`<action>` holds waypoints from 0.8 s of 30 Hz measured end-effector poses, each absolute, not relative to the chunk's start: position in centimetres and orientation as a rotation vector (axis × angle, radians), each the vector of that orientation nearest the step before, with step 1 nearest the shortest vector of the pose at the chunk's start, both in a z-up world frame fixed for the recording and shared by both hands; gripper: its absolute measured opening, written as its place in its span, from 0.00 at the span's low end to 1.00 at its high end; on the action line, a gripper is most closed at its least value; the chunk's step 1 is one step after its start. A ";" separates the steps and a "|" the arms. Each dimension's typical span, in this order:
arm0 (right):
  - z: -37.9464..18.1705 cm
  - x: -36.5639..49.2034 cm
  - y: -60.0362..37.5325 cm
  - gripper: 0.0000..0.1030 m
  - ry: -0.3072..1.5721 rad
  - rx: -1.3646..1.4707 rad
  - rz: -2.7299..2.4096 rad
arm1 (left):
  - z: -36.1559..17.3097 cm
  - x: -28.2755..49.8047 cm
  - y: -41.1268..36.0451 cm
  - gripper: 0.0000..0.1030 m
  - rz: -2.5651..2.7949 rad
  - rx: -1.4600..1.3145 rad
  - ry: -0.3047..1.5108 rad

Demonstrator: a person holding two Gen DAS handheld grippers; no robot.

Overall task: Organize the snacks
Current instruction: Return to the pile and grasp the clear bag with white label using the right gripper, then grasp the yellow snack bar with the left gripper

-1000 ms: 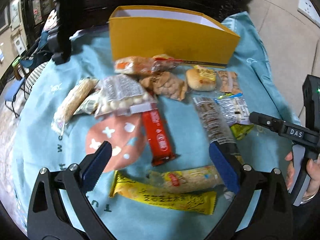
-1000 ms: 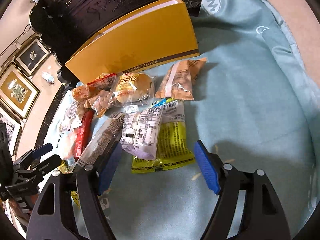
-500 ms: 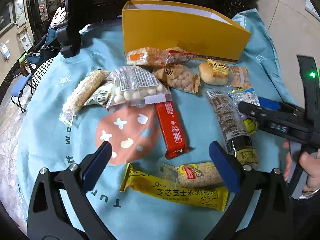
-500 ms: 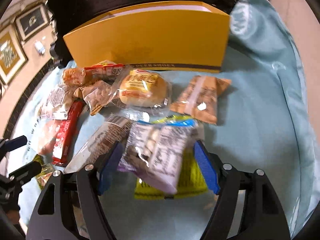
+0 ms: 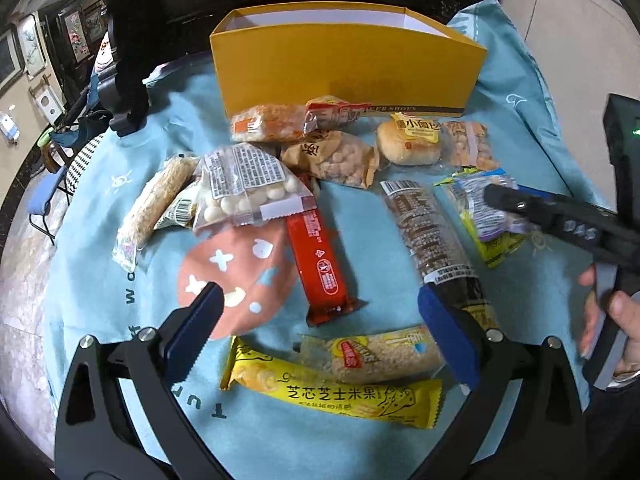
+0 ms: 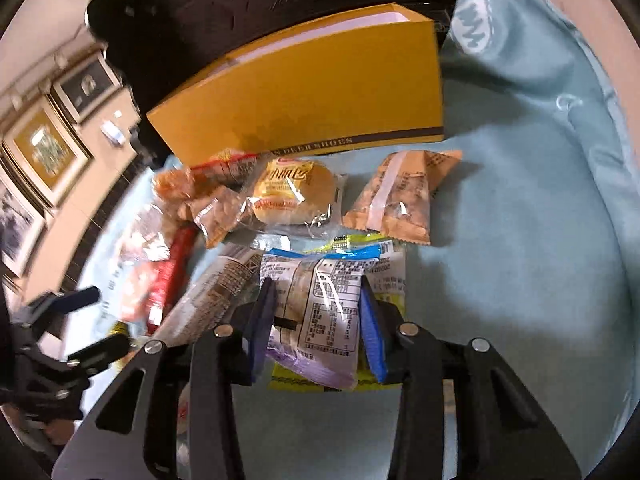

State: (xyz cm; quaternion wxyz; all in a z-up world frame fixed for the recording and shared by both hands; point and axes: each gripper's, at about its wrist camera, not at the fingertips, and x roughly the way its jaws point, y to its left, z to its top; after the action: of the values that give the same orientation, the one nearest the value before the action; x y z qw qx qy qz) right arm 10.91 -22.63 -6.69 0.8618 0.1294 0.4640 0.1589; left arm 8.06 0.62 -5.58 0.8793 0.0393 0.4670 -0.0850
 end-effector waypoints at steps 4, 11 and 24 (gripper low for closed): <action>-5.7 9.8 -24.6 0.40 0.933 0.330 0.349 | -5.5 7.7 1.4 0.96 -0.151 0.096 0.973; -5.9 9.1 -26.0 0.40 0.924 0.386 0.361 | -5.6 7.1 1.8 0.96 -0.142 0.129 0.976; -5.5 8.1 -25.3 0.40 0.920 0.376 0.424 | -8.5 4.4 3.7 0.96 -0.038 -0.041 1.157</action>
State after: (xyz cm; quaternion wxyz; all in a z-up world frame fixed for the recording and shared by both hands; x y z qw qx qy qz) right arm 8.15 -25.27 -5.47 0.8576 0.1792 0.4379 0.2017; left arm 4.35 3.73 -8.48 0.8370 -0.0194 0.5466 -0.0179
